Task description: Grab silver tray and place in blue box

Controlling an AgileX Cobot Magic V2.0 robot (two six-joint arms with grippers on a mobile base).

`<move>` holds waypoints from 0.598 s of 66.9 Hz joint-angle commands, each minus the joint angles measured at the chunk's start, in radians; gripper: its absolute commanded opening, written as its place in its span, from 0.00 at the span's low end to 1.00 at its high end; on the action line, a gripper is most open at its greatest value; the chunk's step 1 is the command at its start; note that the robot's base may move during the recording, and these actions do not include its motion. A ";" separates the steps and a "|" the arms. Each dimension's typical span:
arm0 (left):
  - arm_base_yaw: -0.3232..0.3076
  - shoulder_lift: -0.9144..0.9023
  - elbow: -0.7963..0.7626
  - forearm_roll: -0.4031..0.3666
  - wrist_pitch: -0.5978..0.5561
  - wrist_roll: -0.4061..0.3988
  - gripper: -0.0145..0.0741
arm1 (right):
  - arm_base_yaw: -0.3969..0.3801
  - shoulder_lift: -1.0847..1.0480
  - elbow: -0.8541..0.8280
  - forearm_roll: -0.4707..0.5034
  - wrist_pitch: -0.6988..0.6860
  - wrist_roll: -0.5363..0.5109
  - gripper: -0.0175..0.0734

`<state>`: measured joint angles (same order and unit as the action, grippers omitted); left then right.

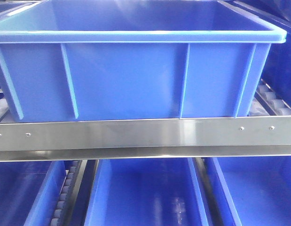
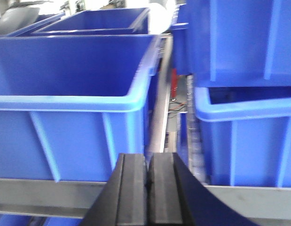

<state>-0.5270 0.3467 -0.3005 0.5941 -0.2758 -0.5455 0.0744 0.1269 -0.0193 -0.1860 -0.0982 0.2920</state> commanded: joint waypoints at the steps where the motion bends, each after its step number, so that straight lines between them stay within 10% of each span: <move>1: -0.007 0.003 -0.027 -0.009 -0.072 -0.012 0.06 | -0.029 -0.027 -0.005 0.041 -0.101 -0.029 0.25; 14: -0.007 0.003 -0.027 -0.009 -0.072 -0.012 0.06 | -0.032 -0.101 0.029 0.149 -0.096 -0.211 0.25; 40: -0.007 0.003 -0.027 -0.009 -0.074 -0.012 0.06 | -0.032 -0.158 0.029 0.149 -0.081 -0.159 0.25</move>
<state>-0.5270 0.3467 -0.3005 0.5941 -0.2758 -0.5455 0.0492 -0.0110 0.0280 -0.0400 -0.1049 0.1304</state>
